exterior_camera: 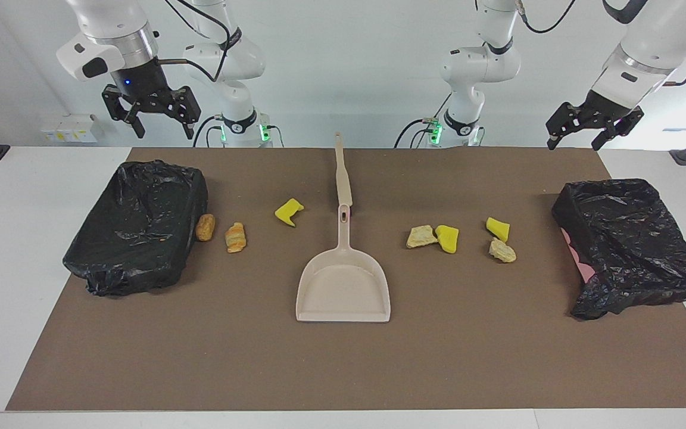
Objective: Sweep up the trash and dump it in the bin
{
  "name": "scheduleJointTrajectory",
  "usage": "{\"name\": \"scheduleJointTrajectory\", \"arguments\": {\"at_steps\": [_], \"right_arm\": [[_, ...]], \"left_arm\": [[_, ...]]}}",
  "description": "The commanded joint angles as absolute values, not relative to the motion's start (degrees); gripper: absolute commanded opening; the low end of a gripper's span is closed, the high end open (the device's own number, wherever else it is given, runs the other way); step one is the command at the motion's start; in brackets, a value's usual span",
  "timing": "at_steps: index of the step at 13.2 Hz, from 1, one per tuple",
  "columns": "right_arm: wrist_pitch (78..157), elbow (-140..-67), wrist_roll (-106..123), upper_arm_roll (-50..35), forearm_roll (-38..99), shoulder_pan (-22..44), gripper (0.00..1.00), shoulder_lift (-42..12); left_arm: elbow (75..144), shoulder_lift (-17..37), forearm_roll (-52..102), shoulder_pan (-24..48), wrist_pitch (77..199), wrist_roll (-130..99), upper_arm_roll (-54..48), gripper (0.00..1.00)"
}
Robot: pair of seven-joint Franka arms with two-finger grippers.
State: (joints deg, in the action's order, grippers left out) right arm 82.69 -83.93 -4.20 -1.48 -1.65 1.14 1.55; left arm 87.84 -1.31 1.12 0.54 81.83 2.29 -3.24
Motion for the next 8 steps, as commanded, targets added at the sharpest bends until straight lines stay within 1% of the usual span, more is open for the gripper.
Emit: {"name": "scheduleJointTrajectory", "arguments": {"at_steps": [1,6,8], "right_arm": [[82.53,-84.64,-3.16,-1.58,-1.32,0.53,1.0,2.37],[82.53,-84.64,-3.08,-1.41,-1.49,-0.61,1.0,2.37],[81.39,-84.73,-3.08,-1.49,-1.41,-0.53,1.0,2.46]], "left_arm": [[94.2,-4.56,0.61,4.03,84.54,2.72,-2.64,1.0],[103.08,-6.76,2.72,11.23,90.69,-1.57,-2.64,1.0],[105.72,-7.03,4.82,14.49,92.45,-1.93,-2.64,1.0]]}}
